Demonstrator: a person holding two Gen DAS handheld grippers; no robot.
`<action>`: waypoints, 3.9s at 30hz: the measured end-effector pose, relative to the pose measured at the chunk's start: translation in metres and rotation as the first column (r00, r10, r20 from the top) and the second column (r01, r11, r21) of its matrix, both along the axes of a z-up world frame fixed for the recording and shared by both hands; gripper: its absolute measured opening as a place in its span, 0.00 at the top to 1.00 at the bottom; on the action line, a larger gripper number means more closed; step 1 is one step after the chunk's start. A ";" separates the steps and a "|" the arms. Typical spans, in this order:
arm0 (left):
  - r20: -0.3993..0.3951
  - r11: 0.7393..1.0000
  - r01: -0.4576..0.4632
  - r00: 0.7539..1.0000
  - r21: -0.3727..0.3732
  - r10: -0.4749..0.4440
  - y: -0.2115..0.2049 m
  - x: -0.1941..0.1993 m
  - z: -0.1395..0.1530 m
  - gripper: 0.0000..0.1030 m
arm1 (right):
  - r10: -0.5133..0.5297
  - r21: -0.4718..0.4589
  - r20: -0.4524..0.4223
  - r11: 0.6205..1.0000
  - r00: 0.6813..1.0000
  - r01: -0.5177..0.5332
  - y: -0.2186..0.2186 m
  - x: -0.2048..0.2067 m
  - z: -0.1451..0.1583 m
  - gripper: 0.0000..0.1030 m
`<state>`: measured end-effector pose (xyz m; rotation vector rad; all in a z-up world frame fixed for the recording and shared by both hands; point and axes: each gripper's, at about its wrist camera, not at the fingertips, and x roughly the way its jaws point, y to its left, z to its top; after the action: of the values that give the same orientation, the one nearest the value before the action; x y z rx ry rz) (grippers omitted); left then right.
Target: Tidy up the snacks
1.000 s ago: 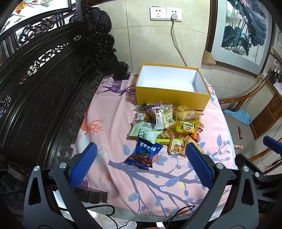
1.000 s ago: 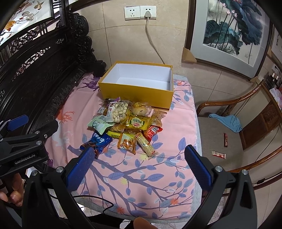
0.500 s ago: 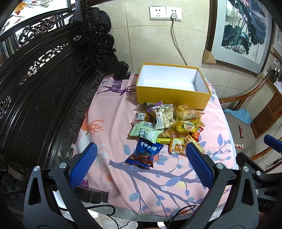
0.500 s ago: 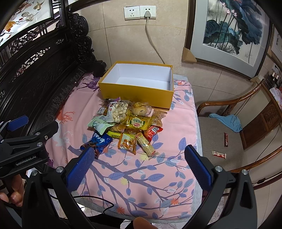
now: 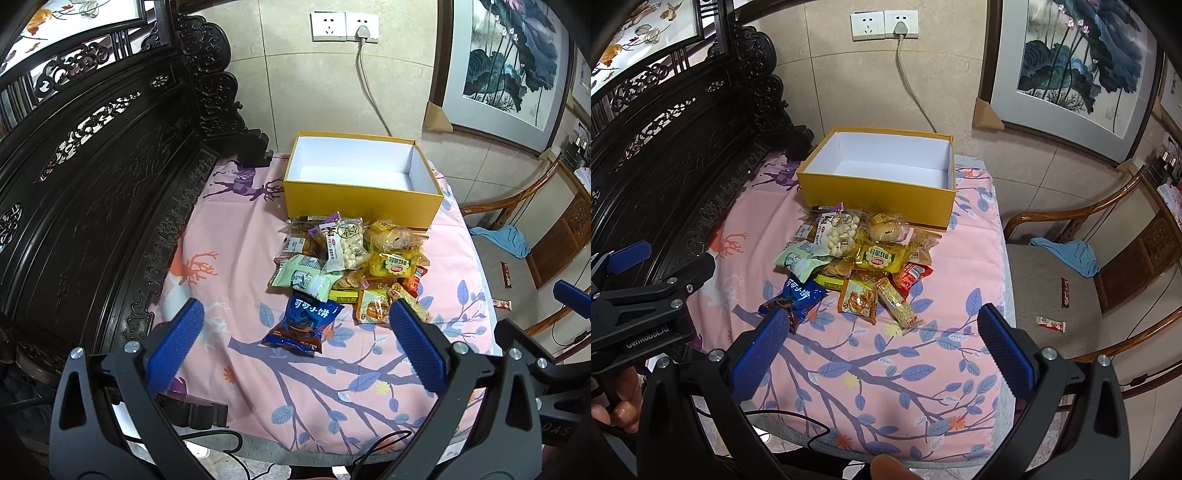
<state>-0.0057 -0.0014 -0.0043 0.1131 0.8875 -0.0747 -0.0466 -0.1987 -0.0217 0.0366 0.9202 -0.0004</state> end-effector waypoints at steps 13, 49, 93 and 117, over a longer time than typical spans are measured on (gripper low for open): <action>-0.004 1.000 0.011 1.000 0.011 -0.011 -0.002 0.013 -0.006 0.02 | 0.005 -0.010 0.000 1.000 1.000 -0.005 -0.002 0.013 -0.006 0.01; -0.134 0.991 0.072 0.989 0.112 -0.057 0.007 0.064 -0.223 0.02 | 0.513 0.019 -0.177 0.855 0.840 -0.518 -0.027 0.127 -0.248 0.70; 0.233 0.947 0.316 0.926 -0.054 -0.296 -0.040 0.151 -0.015 0.49 | 0.179 0.082 0.235 0.976 0.955 -0.203 -0.088 0.168 -0.042 0.72; 0.238 0.989 0.100 0.969 -0.107 -0.072 -0.067 0.291 -0.009 0.08 | 0.071 0.103 0.218 0.990 0.973 -0.095 -0.086 0.270 -0.017 0.40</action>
<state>0.2849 -0.0682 -0.0134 0.0485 0.6409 -0.1915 0.2239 -0.2847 -0.0388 0.1010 0.7046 0.1309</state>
